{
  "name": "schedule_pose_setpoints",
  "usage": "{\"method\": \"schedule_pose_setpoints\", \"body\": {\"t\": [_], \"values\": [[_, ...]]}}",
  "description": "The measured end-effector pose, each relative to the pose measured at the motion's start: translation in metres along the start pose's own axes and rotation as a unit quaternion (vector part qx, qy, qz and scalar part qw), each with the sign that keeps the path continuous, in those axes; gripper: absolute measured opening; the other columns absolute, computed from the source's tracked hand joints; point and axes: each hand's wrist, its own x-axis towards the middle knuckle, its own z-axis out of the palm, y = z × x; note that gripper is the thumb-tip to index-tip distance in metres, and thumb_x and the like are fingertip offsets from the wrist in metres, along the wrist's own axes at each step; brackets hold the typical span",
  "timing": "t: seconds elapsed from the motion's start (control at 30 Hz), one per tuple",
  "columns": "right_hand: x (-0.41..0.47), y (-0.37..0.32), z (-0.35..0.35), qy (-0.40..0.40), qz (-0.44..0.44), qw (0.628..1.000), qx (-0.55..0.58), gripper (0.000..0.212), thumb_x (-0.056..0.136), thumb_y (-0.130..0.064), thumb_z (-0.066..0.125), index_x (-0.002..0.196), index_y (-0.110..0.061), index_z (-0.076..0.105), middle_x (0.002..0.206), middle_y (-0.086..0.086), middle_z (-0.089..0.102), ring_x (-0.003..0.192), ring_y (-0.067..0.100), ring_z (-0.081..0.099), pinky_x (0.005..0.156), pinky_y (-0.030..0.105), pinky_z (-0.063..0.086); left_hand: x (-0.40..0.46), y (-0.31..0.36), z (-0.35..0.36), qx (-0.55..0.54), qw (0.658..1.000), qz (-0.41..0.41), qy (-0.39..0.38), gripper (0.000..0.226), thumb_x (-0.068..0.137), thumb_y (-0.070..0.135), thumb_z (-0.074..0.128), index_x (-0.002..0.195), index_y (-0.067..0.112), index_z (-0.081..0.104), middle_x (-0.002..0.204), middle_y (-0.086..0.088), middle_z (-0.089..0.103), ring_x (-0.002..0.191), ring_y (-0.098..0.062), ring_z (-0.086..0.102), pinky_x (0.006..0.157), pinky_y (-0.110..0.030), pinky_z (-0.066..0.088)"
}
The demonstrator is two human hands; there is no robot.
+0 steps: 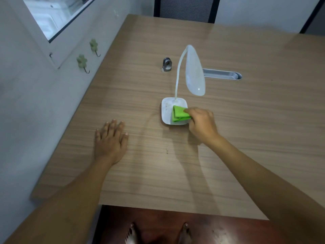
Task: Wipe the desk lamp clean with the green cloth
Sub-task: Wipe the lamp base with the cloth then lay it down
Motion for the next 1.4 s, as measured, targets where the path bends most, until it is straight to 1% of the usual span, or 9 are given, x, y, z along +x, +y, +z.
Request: {"method": "schedule_pose_setpoints", "body": {"t": [0.1,0.27,0.37,0.5,0.6,0.73,1.07,1.27,1.4], "values": [[0.025,0.004,0.004,-0.025,0.067,0.997,-0.014,0.053,0.074,-0.002,0.049,0.121,-0.022,0.062,0.127,0.005,0.063,0.117,0.03,0.055,0.097,0.038,0.037,0.0,0.0,0.0,-0.001,1.0,0.002,0.002,0.061,0.09,0.05,0.019,0.147,0.031,0.027,0.159,-0.001,0.025,0.148,-0.025,0.016,0.117,-0.051,0.01],[0.021,0.011,0.02,-0.116,0.054,0.991,-0.027,0.049,0.085,-0.011,0.042,0.128,-0.032,0.056,0.142,0.003,0.05,0.128,0.029,0.042,0.103,0.037,0.03,-0.001,0.0,-0.001,-0.004,1.0,0.0,-0.001,0.062,0.089,0.05,0.017,0.147,0.031,0.026,0.159,-0.001,0.024,0.148,-0.024,0.016,0.118,-0.051,0.009],[0.006,0.03,0.019,-0.109,0.081,0.99,-0.045,0.052,0.082,-0.012,0.04,0.129,-0.029,0.056,0.141,0.007,0.051,0.127,0.032,0.043,0.103,0.041,0.032,0.0,0.0,-0.001,-0.003,1.0,0.002,0.003,0.062,0.089,0.05,0.018,0.147,0.03,0.028,0.158,-0.003,0.026,0.147,-0.026,0.017,0.117,-0.052,0.011],[0.003,0.027,0.009,-0.017,0.132,0.99,-0.045,0.054,0.075,-0.009,0.04,0.122,-0.022,0.062,0.134,0.01,0.057,0.124,0.034,0.047,0.101,0.044,0.034,0.0,0.0,-0.001,-0.005,1.0,0.0,0.001,0.062,0.088,0.05,0.018,0.146,0.03,0.029,0.158,-0.002,0.025,0.147,-0.026,0.017,0.117,-0.052,0.012],[0.006,0.002,0.013,0.017,0.076,0.997,-0.008,0.051,0.068,-0.006,0.046,0.113,-0.017,0.069,0.123,0.015,0.065,0.114,0.038,0.056,0.094,0.047,0.041,0.0,-0.001,0.0,-0.006,1.0,0.001,0.0,0.063,0.088,0.051,0.017,0.146,0.03,0.029,0.158,-0.002,0.025,0.147,-0.026,0.017,0.117,-0.052,0.011],[-0.01,-0.004,0.027,-0.052,-0.033,0.997,-0.04,0.054,0.061,-0.002,0.051,0.107,-0.02,0.072,0.117,0.016,0.069,0.109,0.038,0.061,0.089,0.05,0.045,0.0,-0.002,0.001,-0.002,1.0,0.005,0.006,0.063,0.088,0.051,0.017,0.146,0.03,0.03,0.157,-0.003,0.028,0.146,-0.026,0.02,0.116,-0.053,0.014],[-0.017,0.01,0.006,0.033,0.088,0.993,-0.073,0.046,0.061,-0.003,0.055,0.1,-0.019,0.074,0.109,0.017,0.072,0.099,0.038,0.065,0.084,0.052,0.048,0.0,-0.001,0.001,-0.005,1.0,0.004,0.0,0.061,0.089,0.05,0.018,0.146,0.03,0.029,0.158,-0.003,0.027,0.147,-0.027,0.018,0.117,-0.053,0.013],[-0.008,-0.003,0.019,-0.092,0.04,0.99,-0.101,0.05,0.08,-0.006,0.051,0.125,-0.026,0.059,0.138,0.009,0.053,0.129,0.029,0.044,0.106,0.05,0.029,0.0,-0.001,0.0,-0.002,1.0,0.004,0.001,0.061,0.089,0.05,0.017,0.146,0.029,0.029,0.158,-0.003,0.026,0.147,-0.027,0.018,0.117,-0.053,0.012],[-0.018,0.013,0.01,-0.022,0.123,0.986,-0.111,0.057,0.074,-0.012,0.036,0.127,-0.02,0.058,0.13,0.016,0.058,0.12,0.036,0.051,0.099,0.048,0.038,-0.001,0.0,-0.001,-0.01,1.0,0.005,0.006,0.06,0.089,0.049,0.021,0.145,0.029,0.031,0.158,-0.004,0.028,0.146,-0.028,0.02,0.116,-0.053,0.012]]}}
